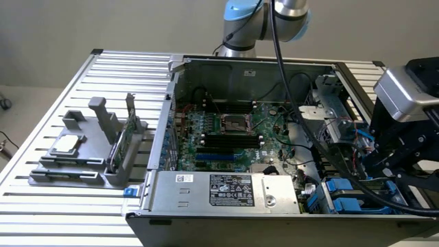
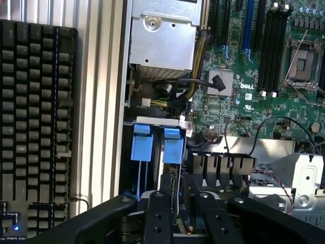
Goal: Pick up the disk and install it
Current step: 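Insert the disk into the insertion slot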
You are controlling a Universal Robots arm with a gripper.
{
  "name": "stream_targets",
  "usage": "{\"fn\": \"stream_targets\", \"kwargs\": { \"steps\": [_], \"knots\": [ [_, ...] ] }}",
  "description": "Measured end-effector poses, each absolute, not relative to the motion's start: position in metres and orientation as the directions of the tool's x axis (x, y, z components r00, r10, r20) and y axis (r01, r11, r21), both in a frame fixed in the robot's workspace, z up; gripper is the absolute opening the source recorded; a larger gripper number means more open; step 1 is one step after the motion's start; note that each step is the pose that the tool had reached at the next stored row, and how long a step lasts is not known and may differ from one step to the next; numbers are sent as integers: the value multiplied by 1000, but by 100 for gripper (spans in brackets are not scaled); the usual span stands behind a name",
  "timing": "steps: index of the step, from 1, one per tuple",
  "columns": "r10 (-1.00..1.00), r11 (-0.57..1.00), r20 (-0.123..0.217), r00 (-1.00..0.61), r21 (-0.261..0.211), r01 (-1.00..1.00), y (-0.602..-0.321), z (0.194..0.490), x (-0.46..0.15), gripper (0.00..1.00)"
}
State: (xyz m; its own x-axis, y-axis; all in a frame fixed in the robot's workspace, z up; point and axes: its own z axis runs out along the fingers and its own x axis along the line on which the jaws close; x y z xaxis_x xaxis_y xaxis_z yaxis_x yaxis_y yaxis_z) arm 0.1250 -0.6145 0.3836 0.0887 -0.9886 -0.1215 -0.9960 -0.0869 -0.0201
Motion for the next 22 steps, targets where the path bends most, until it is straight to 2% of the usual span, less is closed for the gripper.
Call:
{"fn": "stream_targets", "kwargs": {
  "steps": [22],
  "knots": [
    [-985, -123, -121, 126, -29, -992, -609, 345, 131, 25]
  ]
}}
